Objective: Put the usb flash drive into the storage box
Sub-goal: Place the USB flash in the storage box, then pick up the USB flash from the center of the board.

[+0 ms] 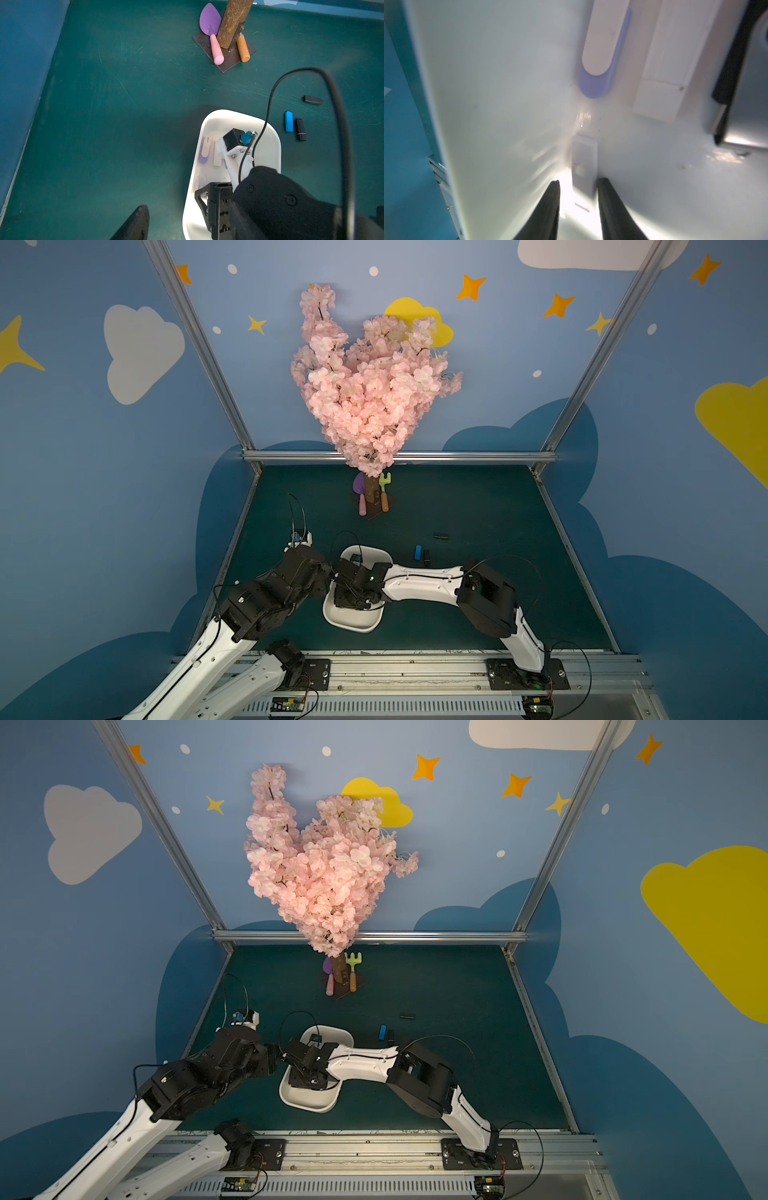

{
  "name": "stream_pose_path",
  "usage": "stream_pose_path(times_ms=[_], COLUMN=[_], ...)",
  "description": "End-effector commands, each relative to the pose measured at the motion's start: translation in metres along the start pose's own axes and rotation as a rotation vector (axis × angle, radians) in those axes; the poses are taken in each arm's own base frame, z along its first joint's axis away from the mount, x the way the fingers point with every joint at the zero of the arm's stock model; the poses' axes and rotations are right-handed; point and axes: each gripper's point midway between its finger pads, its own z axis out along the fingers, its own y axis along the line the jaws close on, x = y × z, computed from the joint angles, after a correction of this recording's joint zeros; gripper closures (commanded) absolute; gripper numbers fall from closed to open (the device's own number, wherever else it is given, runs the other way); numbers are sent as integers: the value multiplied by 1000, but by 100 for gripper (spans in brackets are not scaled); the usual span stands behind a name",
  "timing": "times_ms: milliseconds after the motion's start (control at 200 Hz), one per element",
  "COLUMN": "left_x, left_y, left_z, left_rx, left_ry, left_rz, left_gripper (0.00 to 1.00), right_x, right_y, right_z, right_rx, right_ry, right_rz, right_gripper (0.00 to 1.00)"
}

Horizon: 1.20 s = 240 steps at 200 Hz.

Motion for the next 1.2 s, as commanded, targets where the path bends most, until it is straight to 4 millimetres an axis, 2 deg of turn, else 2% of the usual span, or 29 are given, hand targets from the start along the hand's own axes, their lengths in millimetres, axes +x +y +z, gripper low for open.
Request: stream_pose_path(times_ms=[0,245,496,591,691,761,831,896,1011,1116,1196], left_x=[4,4,4,4,4,4,5,6,12,14,7], left_y=[-2,-2,0,0,-1,-2,-5,-10,-40,-76,-104], left_z=[3,3,3,3,4,6,9,12,23,39,49], left_rx=[5,7,-1,-5,-4,-2,3,14,137,234,271], left_ry=[20,22,18,20,22,27,46,66,139,231,250], left_rz=[13,13,8,8,11,15,23,32,91,95,101], left_gripper=[35,35,35,35,35,35,34,34,36,37,38], right_x=[-6,-15,-29,-36,-37,-40,-48,-63,-98,-132,-153], right_y=[0,12,5,1,0,-12,-29,-61,-110,-166,-217], right_z=[-3,-41,-77,-99,-130,-156,-187,-216,-263,-289,-297], right_rx=[-11,-77,-120,-140,-165,-179,-190,-133,-102,-31,108], right_ry=[-14,-74,-111,-147,-153,-174,-227,-344,-552,-648,-690], right_rz=[-5,-69,-68,-89,-137,-145,-130,-63,-105,-68,-10], right_gripper=[65,66,67,67,67,67,67,66,59,55,55])
